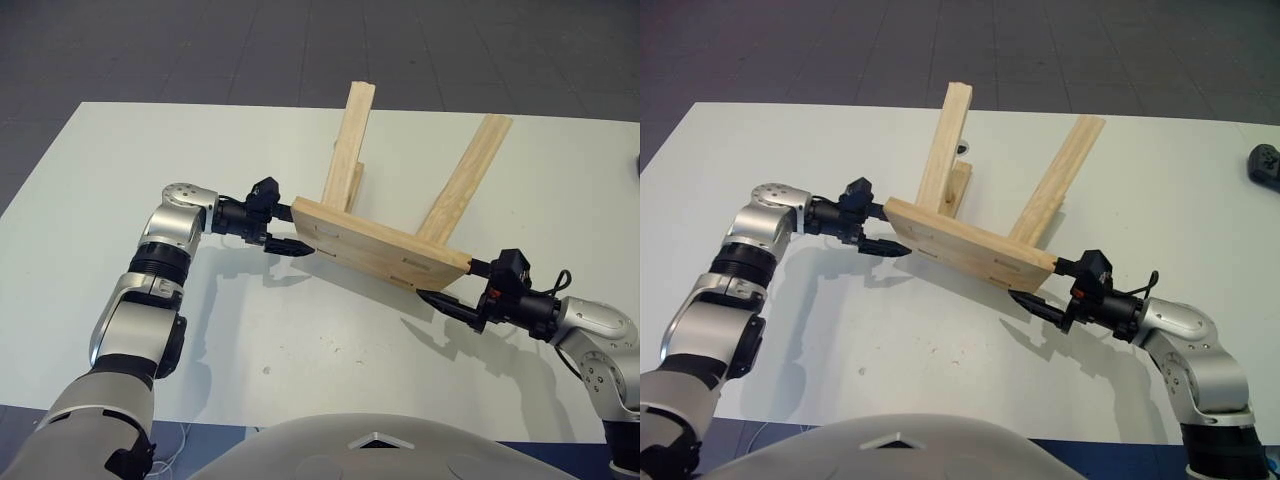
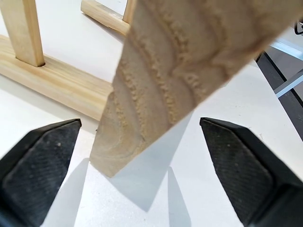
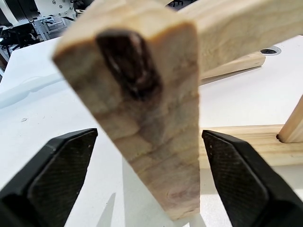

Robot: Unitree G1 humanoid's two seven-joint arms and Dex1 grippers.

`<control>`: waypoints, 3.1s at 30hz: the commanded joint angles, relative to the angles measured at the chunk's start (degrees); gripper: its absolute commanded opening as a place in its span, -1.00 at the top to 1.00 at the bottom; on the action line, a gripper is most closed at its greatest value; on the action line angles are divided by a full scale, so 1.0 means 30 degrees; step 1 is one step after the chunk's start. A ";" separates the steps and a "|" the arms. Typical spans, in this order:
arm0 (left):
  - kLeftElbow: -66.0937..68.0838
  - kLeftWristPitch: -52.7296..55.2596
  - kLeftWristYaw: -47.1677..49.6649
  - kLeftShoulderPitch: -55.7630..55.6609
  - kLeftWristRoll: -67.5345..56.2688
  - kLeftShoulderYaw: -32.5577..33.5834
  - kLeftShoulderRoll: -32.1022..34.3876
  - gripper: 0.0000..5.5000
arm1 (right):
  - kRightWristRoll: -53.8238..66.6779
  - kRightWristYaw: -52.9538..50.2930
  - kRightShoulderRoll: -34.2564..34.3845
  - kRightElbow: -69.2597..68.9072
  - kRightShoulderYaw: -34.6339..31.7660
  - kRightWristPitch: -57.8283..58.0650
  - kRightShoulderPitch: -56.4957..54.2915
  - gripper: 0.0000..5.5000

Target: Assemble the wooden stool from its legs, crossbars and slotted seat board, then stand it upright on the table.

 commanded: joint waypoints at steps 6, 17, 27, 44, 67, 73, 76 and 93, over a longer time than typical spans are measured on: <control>0.0310 -0.0176 0.0136 -0.0568 0.0296 0.0267 -0.0370 -0.06 | -0.0362 -0.0237 0.0115 -0.0020 0.0312 -0.0246 0.0030 0.10; -0.0144 0.1259 -0.0298 -0.0545 0.0181 0.0375 -0.0114 0.05 | 0.1045 -0.0276 -0.0082 -0.0397 0.0114 0.1570 -0.0561 0.34; -0.5797 1.3182 0.0713 -0.3348 -0.5060 0.3440 0.0953 0.10 | 1.7821 -0.5759 -0.2232 -0.0556 -0.6298 0.9829 -0.4264 0.36; -0.5807 2.3674 0.5973 -0.8263 -0.8228 0.6288 0.1794 0.29 | 2.6657 -2.0937 0.1271 -0.1493 -0.9037 0.6077 -0.8065 0.50; 0.5710 1.8193 0.6169 -1.3415 -0.5009 0.4073 0.0500 0.29 | 2.1963 -3.1641 0.9721 -0.6658 -0.6733 -0.2081 -0.2984 0.48; 0.6869 1.6140 0.6730 -1.3460 -0.4225 0.4889 0.0691 -0.17 | 2.0978 -2.9903 0.8542 -0.6574 -0.6786 -0.2142 -0.3949 0.07; 0.7153 1.5617 0.7390 -1.3212 -0.4727 0.6345 0.0920 -0.35 | 2.1048 -2.9543 0.8151 -0.6409 -0.6853 -0.2462 -0.4245 -0.10; -0.0434 1.7773 1.3485 -0.8231 -0.8988 1.2708 -0.0490 -0.96 | 2.4566 -2.8013 0.6494 -0.7394 -0.6748 -0.1611 -0.1393 -0.84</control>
